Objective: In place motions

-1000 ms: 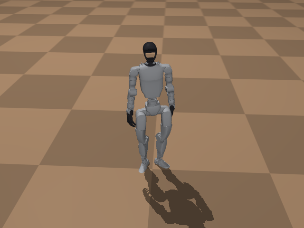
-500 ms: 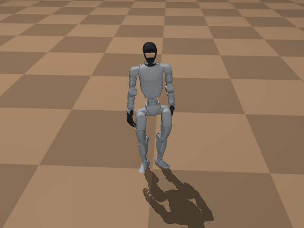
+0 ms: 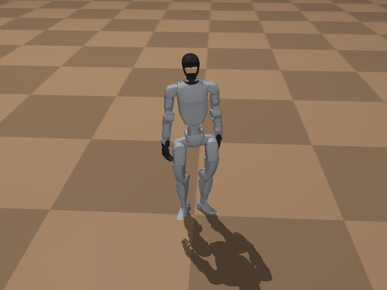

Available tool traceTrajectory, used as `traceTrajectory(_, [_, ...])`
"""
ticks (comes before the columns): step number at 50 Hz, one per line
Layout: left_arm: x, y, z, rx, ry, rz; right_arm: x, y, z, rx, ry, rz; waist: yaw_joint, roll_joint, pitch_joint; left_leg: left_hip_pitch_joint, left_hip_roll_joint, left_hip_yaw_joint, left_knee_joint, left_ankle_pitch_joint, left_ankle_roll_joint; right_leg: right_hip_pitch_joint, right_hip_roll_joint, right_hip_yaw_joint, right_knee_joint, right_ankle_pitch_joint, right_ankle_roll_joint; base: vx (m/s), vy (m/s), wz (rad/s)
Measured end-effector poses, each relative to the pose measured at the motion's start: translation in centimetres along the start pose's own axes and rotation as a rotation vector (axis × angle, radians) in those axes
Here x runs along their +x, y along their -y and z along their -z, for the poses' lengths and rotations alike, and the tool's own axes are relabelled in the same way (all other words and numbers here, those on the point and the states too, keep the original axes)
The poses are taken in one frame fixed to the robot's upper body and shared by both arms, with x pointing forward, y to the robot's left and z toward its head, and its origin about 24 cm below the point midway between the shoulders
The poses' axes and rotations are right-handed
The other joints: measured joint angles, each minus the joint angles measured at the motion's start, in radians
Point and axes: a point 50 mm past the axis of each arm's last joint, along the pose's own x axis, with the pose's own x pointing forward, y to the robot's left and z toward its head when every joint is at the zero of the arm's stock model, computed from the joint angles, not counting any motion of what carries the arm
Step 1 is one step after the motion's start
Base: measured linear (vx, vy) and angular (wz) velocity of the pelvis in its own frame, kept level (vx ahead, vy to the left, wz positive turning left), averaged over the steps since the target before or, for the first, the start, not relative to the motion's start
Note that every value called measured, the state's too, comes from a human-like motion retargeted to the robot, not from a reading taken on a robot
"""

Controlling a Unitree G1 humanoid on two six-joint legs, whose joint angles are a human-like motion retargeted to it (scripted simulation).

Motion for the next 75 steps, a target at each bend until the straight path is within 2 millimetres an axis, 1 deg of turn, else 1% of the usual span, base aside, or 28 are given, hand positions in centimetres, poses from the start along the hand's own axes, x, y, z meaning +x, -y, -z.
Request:
traceTrajectory(51, [0.01, 0.04, 0.0, -0.011, 0.004, -0.001, 0.03, -0.25, 0.11, -0.001, -0.003, -0.006, -0.001, -0.003, -0.001, 0.001, 0.001, 0.001, 0.0, -0.003, 0.002, 0.001, 0.003, 0.0, 0.0, -0.002, -0.002, 0.0, 0.0, 0.0])
traceTrajectory(75, [0.03, 0.09, -0.1, -0.011, 0.008, -0.004, 0.02, -0.15, 0.04, -0.003, 0.0, 0.0, -0.01, -0.002, 0.008, -0.009, 0.0, -0.009, 0.002, -0.001, 0.005, -0.008, -0.001, -0.002, 0.003, -0.005, -0.004, 0.0, 0.0, 0.0])
